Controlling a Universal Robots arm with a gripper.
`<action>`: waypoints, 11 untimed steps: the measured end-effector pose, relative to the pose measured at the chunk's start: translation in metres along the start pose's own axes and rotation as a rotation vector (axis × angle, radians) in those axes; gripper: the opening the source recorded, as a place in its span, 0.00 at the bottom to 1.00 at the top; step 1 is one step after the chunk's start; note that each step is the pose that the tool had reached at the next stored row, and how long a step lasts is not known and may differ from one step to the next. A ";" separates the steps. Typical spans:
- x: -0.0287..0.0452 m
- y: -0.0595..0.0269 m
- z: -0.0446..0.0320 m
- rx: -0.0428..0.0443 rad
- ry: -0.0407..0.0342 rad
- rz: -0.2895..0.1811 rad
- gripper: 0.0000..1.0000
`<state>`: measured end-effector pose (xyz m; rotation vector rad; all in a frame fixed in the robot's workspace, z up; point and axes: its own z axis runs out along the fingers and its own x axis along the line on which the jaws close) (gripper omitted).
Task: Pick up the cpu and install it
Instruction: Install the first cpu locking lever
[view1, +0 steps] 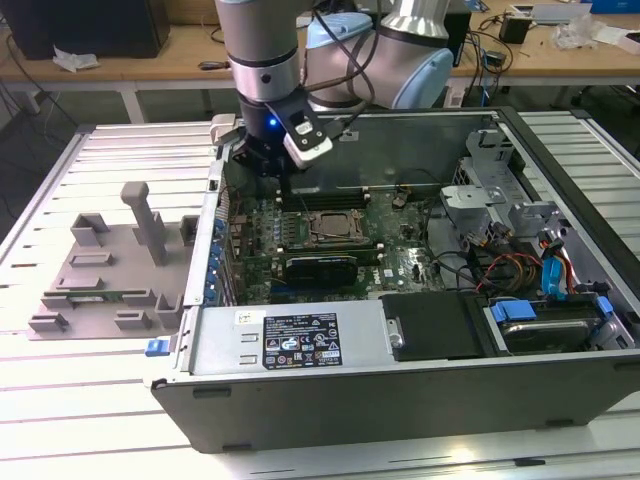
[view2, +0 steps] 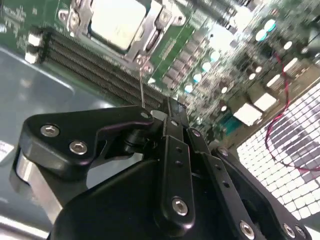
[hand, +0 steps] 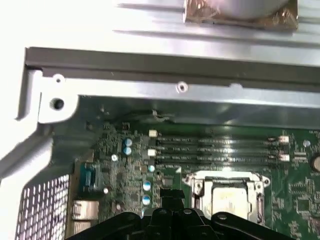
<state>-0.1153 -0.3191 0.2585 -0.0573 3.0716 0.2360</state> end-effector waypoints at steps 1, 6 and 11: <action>0.0007 0.0000 0.0000 -0.0348 -0.0014 0.002 0.11; -0.0005 -0.0001 0.0007 -0.0880 -0.0037 0.005 0.11; -0.0196 -0.0010 0.0023 -0.0881 -0.0016 0.005 0.11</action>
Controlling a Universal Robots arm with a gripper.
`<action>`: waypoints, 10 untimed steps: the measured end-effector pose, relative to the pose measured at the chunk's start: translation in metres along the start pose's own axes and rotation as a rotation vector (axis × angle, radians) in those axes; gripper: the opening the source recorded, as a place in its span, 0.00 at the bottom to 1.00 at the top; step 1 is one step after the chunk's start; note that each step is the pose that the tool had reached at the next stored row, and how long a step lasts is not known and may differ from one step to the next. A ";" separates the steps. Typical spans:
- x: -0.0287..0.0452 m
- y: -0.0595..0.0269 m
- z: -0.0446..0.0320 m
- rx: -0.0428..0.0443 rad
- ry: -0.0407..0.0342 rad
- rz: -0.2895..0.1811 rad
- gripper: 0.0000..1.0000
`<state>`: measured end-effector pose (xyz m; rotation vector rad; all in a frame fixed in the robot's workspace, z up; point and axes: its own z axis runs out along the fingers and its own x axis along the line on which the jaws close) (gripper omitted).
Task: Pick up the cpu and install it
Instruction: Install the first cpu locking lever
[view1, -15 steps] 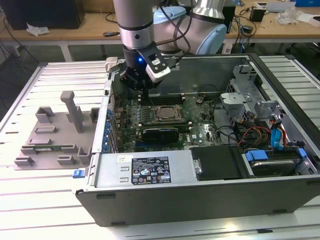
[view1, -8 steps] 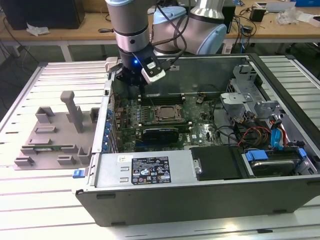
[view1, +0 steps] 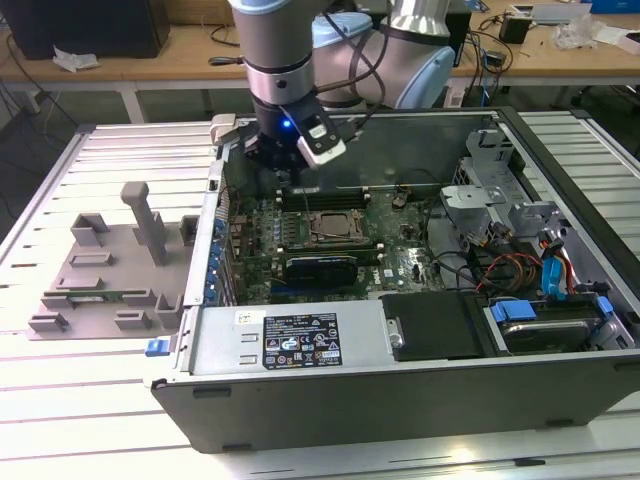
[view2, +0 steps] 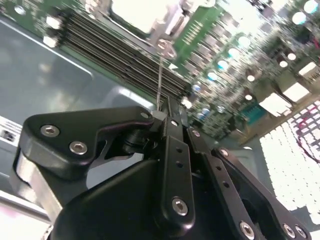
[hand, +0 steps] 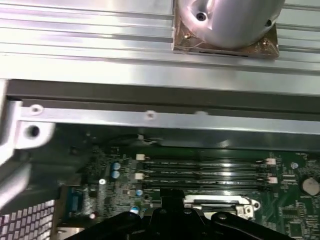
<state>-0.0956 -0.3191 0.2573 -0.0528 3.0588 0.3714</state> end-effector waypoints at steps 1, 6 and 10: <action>-0.0060 -0.0002 0.0004 -0.0001 0.0013 0.001 0.11; -0.0305 -0.0018 0.0022 -0.0001 0.0067 0.002 0.11; -0.0314 -0.0018 0.0023 -0.0001 0.0067 0.002 0.11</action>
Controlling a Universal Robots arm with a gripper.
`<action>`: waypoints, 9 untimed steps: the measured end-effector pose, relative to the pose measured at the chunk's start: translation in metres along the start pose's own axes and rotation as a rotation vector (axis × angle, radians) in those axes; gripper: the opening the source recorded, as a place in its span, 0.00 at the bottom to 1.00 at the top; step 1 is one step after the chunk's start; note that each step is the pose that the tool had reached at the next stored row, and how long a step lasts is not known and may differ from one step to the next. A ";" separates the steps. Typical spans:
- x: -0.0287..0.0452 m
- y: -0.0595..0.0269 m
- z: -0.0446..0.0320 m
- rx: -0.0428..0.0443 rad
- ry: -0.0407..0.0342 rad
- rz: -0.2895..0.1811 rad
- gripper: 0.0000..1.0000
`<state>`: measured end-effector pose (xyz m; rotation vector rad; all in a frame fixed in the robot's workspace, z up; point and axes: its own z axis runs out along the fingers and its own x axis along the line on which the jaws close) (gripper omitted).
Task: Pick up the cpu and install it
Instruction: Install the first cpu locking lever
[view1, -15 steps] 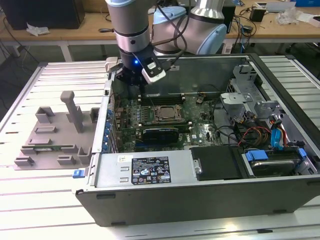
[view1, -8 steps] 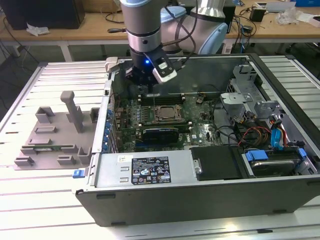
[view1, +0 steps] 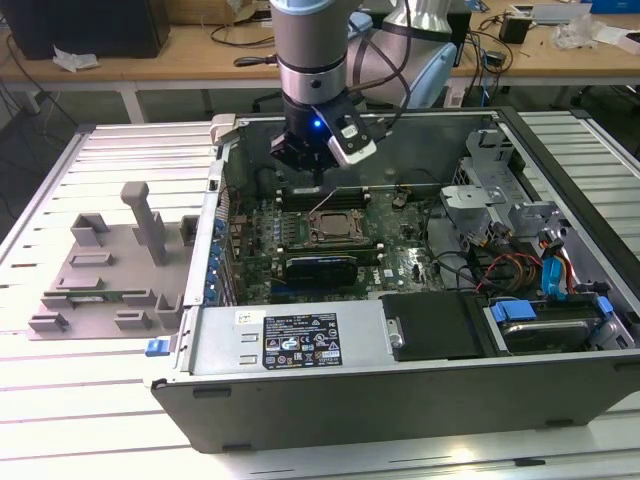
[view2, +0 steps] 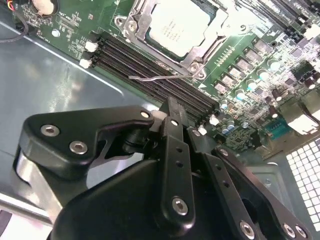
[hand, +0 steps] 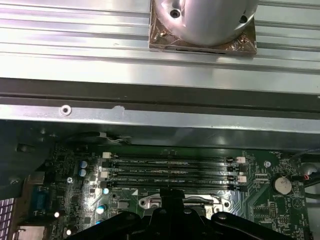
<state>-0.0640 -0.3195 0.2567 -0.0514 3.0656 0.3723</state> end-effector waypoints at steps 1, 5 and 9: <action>-0.0001 -0.0002 0.0007 -0.0041 -0.0004 0.000 0.11; -0.0013 -0.0032 0.0054 -0.0147 -0.0044 0.000 0.11; -0.0093 -0.0048 0.0105 -0.0149 -0.0043 0.000 0.11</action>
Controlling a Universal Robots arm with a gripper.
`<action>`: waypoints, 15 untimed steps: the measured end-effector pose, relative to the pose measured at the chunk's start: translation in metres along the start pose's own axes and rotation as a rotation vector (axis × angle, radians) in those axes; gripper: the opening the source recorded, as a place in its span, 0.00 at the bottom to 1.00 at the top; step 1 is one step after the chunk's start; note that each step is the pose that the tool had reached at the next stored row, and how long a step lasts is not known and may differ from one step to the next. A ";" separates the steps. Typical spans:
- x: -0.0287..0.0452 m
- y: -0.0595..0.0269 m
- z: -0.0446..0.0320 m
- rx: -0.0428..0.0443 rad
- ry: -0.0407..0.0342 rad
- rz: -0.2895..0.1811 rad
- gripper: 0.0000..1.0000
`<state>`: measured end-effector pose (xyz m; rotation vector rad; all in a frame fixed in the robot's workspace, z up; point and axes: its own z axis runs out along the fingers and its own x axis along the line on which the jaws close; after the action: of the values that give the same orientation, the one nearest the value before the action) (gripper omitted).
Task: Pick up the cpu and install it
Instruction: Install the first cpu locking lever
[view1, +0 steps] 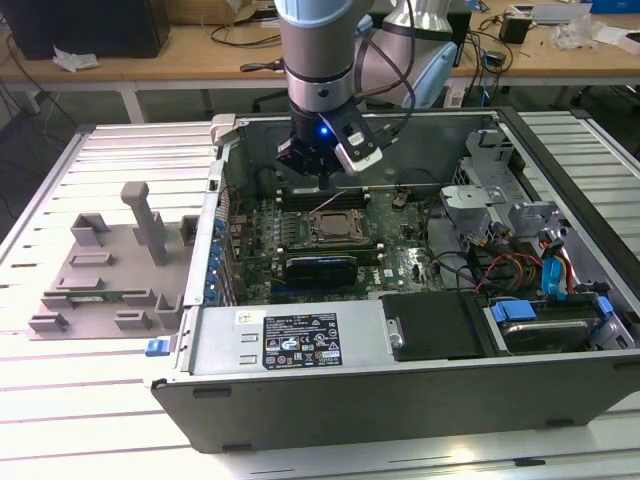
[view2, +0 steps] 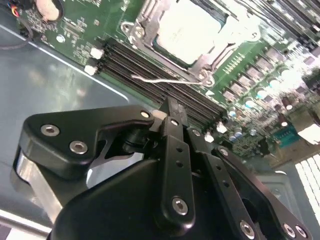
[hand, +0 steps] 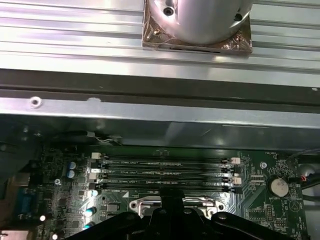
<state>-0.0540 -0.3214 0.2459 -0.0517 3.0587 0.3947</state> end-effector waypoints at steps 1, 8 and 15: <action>-0.0006 -0.0003 0.0011 -0.0001 -0.0001 0.000 0.11; -0.0078 -0.0032 0.0111 0.0002 0.0000 0.000 0.11; -0.0077 -0.0048 0.0173 0.0007 -0.0016 0.007 0.11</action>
<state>-0.0453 -0.3214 0.2284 -0.0413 3.0581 0.3939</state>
